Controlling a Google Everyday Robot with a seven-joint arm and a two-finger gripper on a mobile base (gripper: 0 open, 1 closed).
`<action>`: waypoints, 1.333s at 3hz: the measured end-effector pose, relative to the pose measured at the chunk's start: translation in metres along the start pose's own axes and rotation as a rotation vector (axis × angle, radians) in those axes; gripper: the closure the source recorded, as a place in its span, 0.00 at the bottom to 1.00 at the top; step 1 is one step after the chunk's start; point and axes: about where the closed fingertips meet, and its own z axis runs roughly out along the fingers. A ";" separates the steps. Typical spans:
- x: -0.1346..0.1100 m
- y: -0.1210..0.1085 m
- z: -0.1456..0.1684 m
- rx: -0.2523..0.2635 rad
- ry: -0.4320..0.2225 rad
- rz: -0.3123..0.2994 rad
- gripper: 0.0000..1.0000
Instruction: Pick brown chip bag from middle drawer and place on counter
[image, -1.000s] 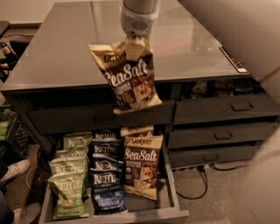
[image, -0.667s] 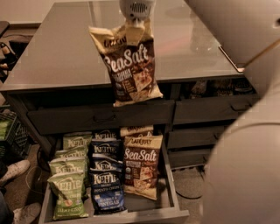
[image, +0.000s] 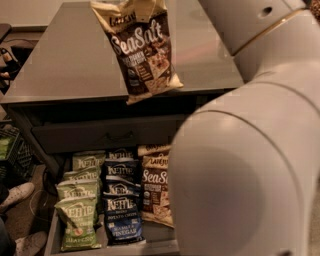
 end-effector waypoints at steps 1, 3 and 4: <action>-0.021 -0.030 0.001 0.049 -0.014 -0.029 1.00; -0.063 -0.047 0.048 0.030 -0.038 -0.104 1.00; -0.068 -0.056 0.053 0.061 -0.053 -0.105 0.82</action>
Offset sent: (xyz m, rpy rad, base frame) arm 0.0725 0.0562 0.0272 -0.0698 0.0589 0.0885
